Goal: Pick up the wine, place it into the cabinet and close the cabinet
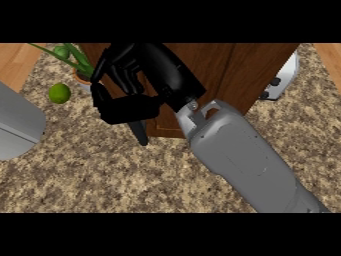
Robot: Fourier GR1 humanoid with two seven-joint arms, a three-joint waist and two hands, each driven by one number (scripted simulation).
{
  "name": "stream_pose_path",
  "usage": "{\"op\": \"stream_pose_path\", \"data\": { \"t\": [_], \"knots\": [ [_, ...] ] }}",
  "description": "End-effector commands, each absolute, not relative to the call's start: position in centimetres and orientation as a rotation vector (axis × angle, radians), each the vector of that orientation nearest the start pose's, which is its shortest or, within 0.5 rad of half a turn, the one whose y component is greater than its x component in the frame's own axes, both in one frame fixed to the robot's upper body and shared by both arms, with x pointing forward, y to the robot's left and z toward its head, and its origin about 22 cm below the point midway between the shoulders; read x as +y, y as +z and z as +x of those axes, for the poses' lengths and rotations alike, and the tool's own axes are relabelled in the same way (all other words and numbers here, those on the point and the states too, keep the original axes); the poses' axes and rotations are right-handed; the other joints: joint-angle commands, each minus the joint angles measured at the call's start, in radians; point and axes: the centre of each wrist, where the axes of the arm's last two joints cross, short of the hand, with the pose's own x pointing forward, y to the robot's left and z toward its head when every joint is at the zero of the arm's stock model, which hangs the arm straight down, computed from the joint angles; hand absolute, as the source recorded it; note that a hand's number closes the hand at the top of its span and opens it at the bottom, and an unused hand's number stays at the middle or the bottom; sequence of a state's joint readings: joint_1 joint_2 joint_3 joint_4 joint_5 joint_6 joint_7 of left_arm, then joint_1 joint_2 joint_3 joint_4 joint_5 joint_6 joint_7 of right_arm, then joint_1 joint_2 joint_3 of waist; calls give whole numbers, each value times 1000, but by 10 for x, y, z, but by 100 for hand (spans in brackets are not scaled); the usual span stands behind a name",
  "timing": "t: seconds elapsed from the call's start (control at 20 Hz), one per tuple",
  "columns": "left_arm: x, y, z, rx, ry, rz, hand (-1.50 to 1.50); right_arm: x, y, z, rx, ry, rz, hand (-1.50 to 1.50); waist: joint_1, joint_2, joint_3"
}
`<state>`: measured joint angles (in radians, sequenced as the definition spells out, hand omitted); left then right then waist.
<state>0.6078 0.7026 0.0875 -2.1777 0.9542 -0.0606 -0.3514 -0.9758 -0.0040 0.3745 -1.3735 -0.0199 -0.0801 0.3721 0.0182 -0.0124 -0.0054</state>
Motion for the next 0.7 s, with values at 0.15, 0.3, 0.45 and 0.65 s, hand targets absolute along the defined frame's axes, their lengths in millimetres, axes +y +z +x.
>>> {"op": "stream_pose_path", "data": {
  "t": [0.15, 0.3, 0.45, 0.65],
  "knots": [
    [322, 107, 128, -1848, 157, -297, -150, -80, 222, 378, -1853, 689, 98, 150, -25, 24, 6],
    [318, 105, 134, -1867, 182, -274, -150, -78, 205, 380, -1858, 676, 69, 150, -27, 26, 5],
    [315, 105, 140, -1852, 166, -282, -150, -79, 212, 387, -1856, 675, 81, 150, -27, 30, 5],
    [304, 92, 142, -1859, 188, -298, -150, -85, 196, 393, -1835, 689, 58, 150, -17, 33, 4]
  ]
}}
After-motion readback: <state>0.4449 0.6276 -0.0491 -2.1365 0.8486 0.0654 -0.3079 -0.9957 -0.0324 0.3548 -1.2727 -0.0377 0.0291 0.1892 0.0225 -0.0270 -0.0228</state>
